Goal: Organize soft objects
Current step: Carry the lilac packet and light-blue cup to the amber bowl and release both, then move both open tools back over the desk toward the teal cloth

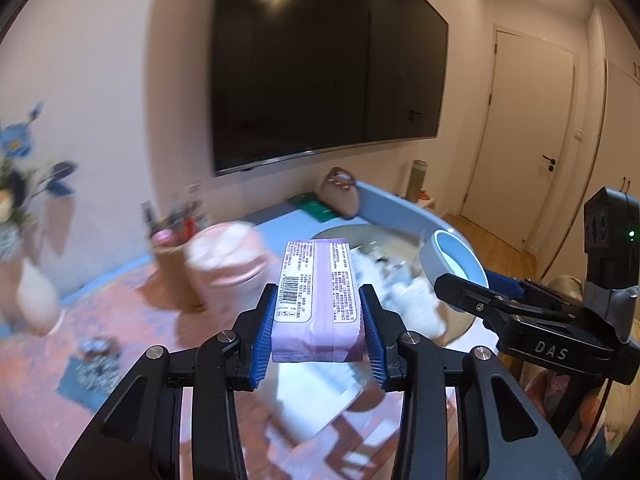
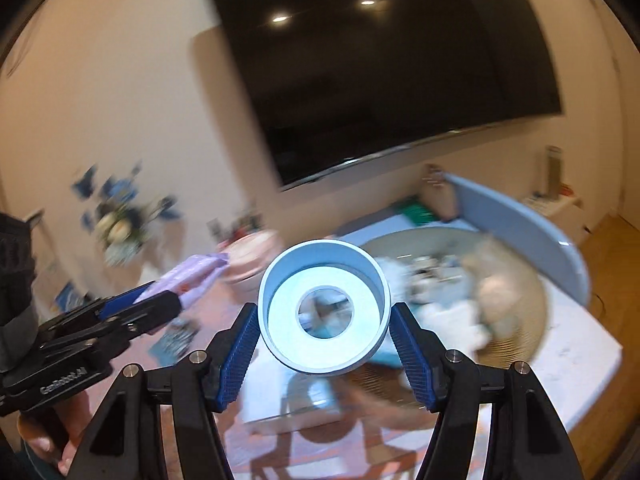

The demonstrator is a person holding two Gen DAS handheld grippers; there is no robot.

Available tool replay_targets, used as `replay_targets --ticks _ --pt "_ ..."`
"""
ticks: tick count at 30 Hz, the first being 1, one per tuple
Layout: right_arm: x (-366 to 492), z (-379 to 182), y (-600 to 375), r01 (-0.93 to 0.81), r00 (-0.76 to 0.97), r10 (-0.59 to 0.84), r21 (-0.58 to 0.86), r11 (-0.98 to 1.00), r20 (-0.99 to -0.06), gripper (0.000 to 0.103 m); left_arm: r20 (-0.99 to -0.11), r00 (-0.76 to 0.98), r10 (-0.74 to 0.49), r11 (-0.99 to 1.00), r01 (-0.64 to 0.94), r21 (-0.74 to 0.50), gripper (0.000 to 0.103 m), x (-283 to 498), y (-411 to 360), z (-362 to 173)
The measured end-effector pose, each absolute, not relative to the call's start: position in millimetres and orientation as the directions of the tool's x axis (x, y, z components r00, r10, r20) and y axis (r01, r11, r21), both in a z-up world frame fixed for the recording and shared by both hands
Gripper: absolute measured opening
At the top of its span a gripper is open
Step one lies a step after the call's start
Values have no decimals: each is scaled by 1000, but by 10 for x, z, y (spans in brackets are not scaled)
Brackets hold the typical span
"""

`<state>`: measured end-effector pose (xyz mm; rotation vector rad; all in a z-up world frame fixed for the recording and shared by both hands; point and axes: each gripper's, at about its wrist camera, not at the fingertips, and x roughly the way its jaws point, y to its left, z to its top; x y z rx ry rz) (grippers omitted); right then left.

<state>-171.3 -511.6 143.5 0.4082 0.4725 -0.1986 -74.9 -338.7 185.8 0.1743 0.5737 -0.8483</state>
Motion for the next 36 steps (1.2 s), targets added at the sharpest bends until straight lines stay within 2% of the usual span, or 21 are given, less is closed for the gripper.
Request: replay_targets --ticks 7,17,21,22,23,25,31,36 --pt "-1675 1389 -5777 446 808 -203 349 824 -554 65 -576 475 -665 628 773 -87 37 -665 -4062 1731" --pt "-1418 1271 -6141 443 803 -137 426 789 -580 66 -629 438 -642 630 769 -107 37 -450 -4578 1485" --pt "-1345 1220 -6219 418 806 -93 451 789 -585 70 -618 510 -598 656 754 -13 38 -504 -4696 1423" --pt "-1372 1220 -6235 424 806 -101 449 786 -583 70 -613 513 -601 646 764 6 44 -533 -4714 1415" --pt "-1402 1221 -6246 425 809 -105 453 784 -578 71 -612 510 -604 634 773 18 58 -548 -4732 1409" --pt "-1476 1224 -6263 417 815 -96 464 781 -571 71 -603 509 -614 621 783 28 77 -580 -4714 1411" --pt "-1637 1237 -6181 421 811 -99 458 783 -576 72 -602 507 -617 623 782 20 77 -616 -4483 1464" --pt "-1702 1284 -5959 392 820 -80 455 800 -566 72 -569 513 -643 638 769 -29 77 -692 -3999 1617"
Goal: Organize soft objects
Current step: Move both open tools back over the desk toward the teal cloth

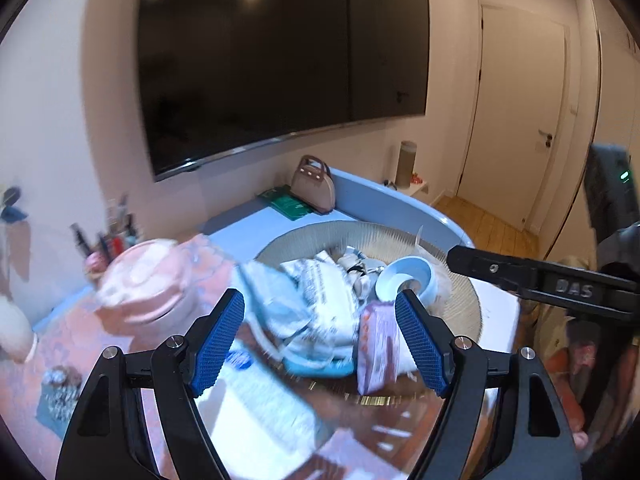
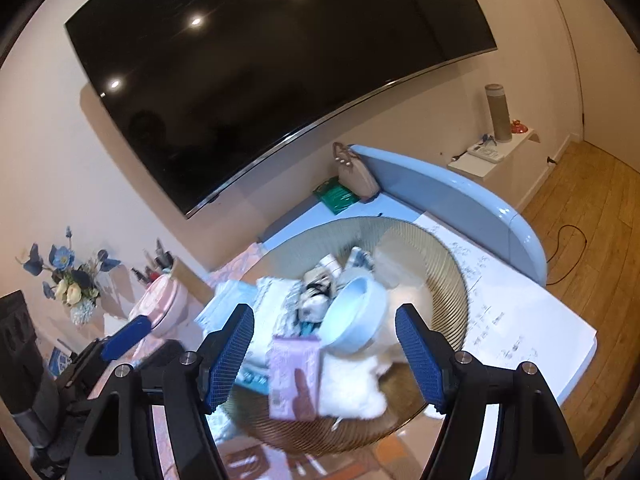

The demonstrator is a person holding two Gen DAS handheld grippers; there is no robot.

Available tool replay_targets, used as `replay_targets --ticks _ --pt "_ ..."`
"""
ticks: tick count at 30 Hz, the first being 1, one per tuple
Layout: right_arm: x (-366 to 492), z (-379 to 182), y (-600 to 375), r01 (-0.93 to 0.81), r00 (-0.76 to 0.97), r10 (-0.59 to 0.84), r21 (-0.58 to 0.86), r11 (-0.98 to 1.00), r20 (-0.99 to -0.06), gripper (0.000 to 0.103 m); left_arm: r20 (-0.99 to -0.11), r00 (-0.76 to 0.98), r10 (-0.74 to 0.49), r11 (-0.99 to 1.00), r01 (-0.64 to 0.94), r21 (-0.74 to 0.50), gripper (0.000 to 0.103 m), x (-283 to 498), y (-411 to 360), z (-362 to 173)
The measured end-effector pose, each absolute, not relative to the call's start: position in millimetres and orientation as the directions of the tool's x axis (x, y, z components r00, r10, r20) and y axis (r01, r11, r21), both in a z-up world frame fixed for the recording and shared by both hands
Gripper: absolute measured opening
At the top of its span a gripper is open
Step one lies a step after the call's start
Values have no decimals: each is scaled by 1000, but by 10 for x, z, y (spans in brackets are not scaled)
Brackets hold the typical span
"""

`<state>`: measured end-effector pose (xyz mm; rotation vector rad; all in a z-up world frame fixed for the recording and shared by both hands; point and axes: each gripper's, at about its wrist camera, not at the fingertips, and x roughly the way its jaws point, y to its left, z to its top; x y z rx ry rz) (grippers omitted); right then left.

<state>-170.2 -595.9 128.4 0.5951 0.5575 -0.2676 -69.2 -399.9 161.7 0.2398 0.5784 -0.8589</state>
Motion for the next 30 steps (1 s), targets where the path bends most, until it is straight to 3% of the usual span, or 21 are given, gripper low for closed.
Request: replay_targets --ticks 7,10,17,21,26,30 --pt "-1669 1363 -5433 304 836 -14 443 843 -549 74 -548 585 -598 733 676 -78 77 -685 -3043 1784" --pt "-1647 1345 -5172 269 836 8 423 865 -549 82 -538 633 -556 787 609 -97 77 -596 -2568 1872" --pt "-1457 1325 -4496 147 817 93 362 920 -569 83 -532 718 -449 887 430 -169 77 -423 -1426 1919" --pt "-1262 1265 -4040 72 790 154 339 938 -594 85 -541 756 -368 928 333 -167 77 -394 -957 1722" --pt "-886 993 -3375 -37 706 251 319 947 -663 86 -626 734 -265 964 212 -160 77 -234 -524 1223" --pt "-605 714 -2955 -83 645 250 260 962 -722 86 -695 692 -197 980 144 -135 77 -106 -323 768"
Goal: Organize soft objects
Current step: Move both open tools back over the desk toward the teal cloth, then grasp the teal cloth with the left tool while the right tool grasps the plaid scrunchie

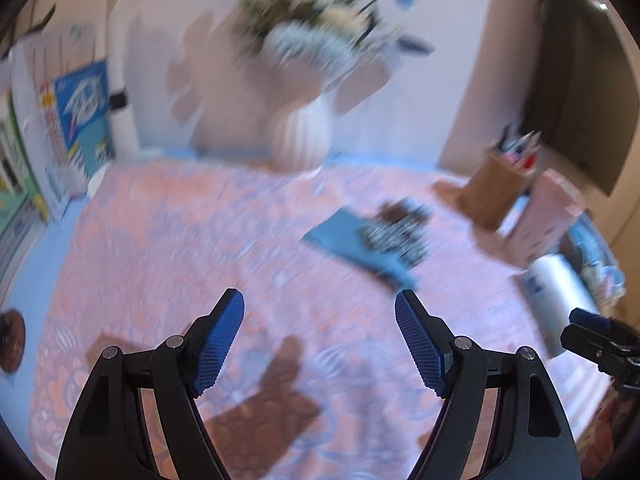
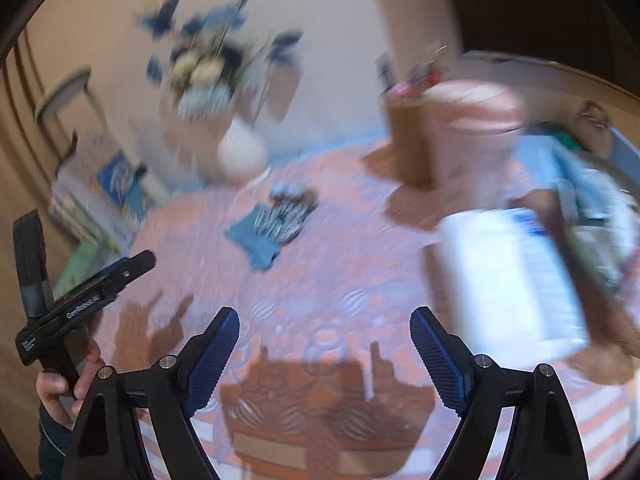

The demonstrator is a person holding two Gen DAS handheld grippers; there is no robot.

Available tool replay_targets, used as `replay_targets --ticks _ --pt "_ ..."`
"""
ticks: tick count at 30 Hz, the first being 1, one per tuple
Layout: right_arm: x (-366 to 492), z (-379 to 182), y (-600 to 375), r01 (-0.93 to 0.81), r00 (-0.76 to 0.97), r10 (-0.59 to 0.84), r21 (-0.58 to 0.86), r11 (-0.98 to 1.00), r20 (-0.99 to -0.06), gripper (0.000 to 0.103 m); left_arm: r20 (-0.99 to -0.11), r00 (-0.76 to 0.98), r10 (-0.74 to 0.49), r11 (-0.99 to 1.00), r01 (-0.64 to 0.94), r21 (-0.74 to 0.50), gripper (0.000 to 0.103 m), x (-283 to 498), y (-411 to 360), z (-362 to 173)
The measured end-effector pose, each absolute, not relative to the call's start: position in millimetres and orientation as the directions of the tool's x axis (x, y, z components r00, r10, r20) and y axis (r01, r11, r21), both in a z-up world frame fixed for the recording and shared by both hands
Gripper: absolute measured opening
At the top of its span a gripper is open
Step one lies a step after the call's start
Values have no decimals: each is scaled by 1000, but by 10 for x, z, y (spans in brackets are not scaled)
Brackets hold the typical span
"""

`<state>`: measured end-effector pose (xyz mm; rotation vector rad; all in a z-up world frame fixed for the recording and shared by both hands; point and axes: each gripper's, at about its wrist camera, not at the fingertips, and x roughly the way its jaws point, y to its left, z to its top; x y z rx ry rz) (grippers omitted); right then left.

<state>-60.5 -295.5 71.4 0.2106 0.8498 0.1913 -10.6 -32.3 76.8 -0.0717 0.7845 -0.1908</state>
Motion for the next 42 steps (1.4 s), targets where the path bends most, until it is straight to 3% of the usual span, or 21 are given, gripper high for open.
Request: replay_targets --ticks 9,16,22,34,42 --pt "-298 70 -2631 -71 583 172 161 984 -794 86 -733 663 -154 988 98 -119 77 -21 -192 310" --pt "-283 59 -2721 -35 601 169 186 982 -781 87 -720 679 -141 990 112 -88 77 -62 -274 330" --pt "-275 53 -2636 -31 600 119 125 992 -791 90 -713 690 -127 990 131 -49 77 -84 -340 335" --pt "-249 22 -2626 -34 595 120 124 992 -795 95 -739 651 -175 984 99 -147 77 0 -185 267" --pt "-258 27 -2646 -28 596 119 127 991 -794 95 -754 635 -167 986 94 -140 77 14 -197 254"
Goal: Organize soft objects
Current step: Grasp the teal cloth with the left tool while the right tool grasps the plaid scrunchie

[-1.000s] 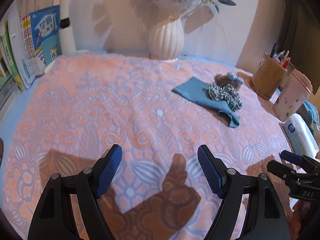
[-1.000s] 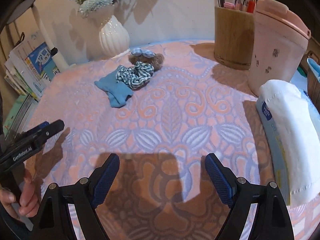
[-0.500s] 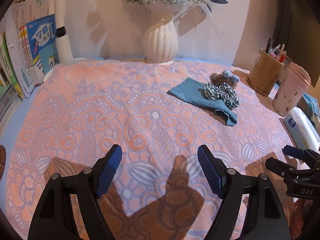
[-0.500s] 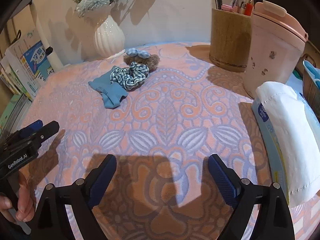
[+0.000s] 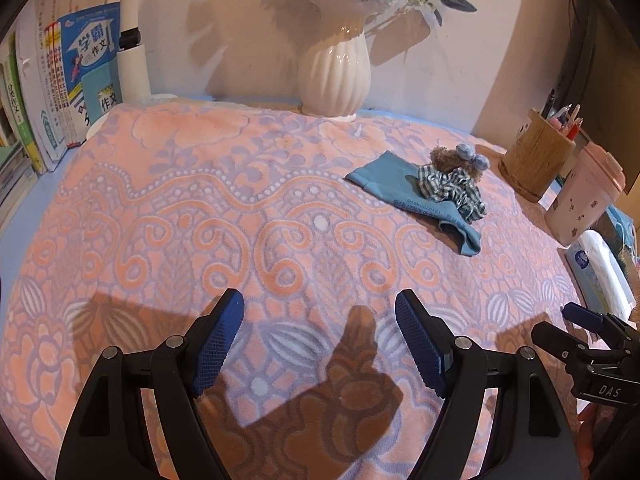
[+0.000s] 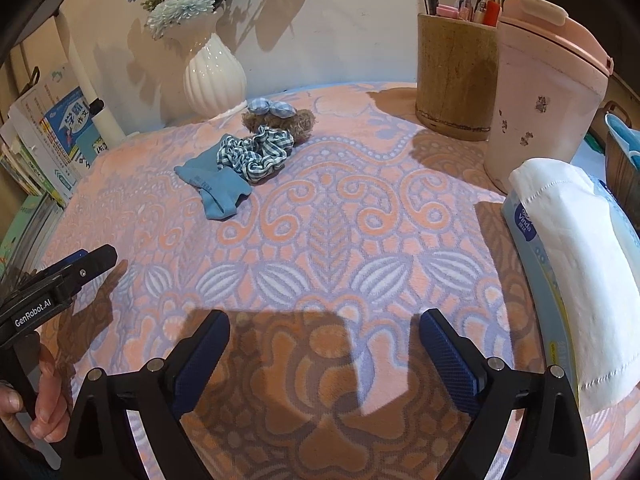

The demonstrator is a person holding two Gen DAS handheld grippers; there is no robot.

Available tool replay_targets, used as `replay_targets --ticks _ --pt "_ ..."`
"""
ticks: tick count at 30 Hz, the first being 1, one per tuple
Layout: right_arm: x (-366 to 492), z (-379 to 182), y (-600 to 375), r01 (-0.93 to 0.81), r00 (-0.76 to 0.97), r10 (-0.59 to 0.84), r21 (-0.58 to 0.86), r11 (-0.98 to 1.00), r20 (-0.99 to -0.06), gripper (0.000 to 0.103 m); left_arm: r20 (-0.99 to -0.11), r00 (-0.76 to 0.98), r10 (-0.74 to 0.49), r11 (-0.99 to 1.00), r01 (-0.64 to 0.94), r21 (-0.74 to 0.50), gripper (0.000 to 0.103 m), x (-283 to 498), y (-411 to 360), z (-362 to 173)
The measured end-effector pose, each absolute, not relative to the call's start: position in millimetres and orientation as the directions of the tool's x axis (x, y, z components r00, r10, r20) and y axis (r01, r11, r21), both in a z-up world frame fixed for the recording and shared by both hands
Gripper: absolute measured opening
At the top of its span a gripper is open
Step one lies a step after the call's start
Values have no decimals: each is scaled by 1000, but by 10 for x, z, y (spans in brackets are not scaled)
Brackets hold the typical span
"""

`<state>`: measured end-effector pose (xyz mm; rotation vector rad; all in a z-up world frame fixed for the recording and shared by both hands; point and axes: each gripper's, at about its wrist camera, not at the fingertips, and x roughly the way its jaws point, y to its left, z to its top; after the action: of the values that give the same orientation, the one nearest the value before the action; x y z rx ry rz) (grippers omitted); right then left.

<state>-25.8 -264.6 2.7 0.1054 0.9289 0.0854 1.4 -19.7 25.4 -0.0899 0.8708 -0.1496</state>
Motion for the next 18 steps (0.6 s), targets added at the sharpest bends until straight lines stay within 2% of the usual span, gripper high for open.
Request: replay_targets --ticks 2,3,7,9,11,13,18 --pt "-255 24 -2644 -35 589 126 131 991 -799 98 -777 615 -133 991 83 -104 77 12 -239 278" --pt "-253 18 -2629 -56 576 147 140 989 -804 103 -782 611 -120 993 88 -84 77 -4 -272 327" --pt "-210 31 -2528 -85 495 122 92 992 -860 103 -769 624 -138 985 167 -41 77 -90 -440 693" --pt "-159 122 -2542 -97 463 179 151 984 -868 103 -741 651 -165 977 213 -30 77 -99 -516 903" --pt "-84 278 -2618 -89 458 261 249 964 -850 103 -717 670 -192 970 242 -34 77 -53 -574 1049" --pt "19 425 -2722 -52 477 286 298 953 -831 103 -715 662 -223 959 282 -37 77 64 -663 1089" --pt "307 632 -2882 -20 544 308 355 935 -781 103 -740 574 -352 916 376 -144 77 393 -957 787"
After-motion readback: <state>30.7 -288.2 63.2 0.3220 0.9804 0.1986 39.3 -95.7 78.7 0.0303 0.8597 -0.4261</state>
